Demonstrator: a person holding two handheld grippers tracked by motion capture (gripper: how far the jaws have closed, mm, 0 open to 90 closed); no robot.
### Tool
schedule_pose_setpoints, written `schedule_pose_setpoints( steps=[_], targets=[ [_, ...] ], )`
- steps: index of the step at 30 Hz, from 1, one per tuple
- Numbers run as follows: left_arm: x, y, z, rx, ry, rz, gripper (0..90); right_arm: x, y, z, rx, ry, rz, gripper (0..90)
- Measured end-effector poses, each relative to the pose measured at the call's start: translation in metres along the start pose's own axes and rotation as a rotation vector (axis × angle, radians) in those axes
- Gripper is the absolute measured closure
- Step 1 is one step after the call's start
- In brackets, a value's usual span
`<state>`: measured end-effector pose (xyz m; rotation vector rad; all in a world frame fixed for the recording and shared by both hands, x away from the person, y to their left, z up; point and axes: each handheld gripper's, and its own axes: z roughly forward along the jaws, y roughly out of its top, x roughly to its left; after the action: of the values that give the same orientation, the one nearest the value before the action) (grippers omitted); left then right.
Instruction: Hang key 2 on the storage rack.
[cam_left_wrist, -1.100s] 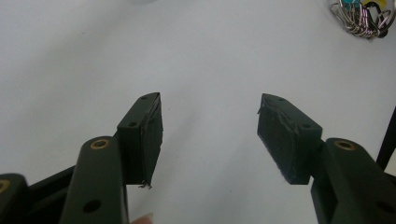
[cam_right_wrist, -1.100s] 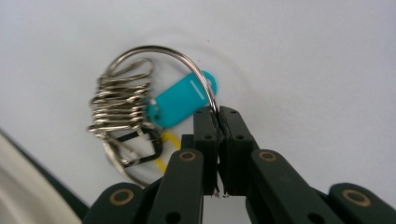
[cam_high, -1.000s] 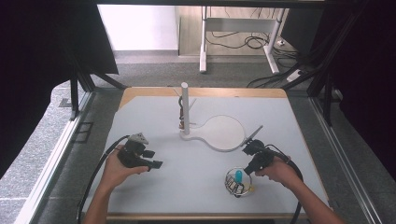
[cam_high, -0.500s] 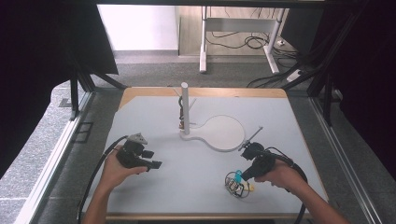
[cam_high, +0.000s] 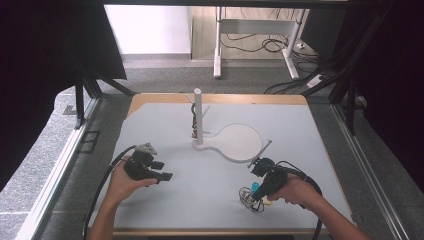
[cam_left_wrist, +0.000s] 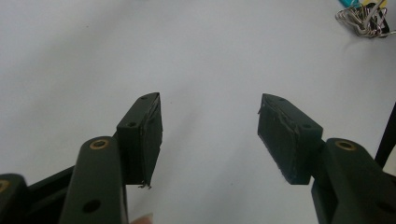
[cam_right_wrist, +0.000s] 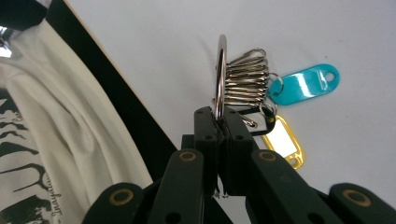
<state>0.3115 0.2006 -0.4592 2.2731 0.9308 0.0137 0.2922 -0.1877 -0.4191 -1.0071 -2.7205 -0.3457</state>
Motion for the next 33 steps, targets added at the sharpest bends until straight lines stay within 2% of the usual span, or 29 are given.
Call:
schedule_pose_setpoints(
  steps=[5, 12, 21, 33],
  targets=[
    [-0.001, -0.001, 0.000, -0.002, -0.001, -0.008, 40.5, -0.004, 0.002, -0.004, 0.007, 0.031, 0.007, 87.7],
    [-0.001, -0.003, -0.001, -0.005, 0.001, -0.009, 40.5, -0.015, 0.004, -0.021, -0.030, 0.061, 0.017, 87.9],
    [-0.002, -0.004, -0.002, -0.003, 0.010, -0.009, 40.6, -0.022, 0.011, -0.047, -0.077, 0.038, 0.008, 87.8],
    [-0.003, -0.005, 0.000, -0.002, 0.013, -0.019, 40.7, -0.028, 0.021, -0.074, -0.142, 0.012, 0.006, 87.8]
  ],
)
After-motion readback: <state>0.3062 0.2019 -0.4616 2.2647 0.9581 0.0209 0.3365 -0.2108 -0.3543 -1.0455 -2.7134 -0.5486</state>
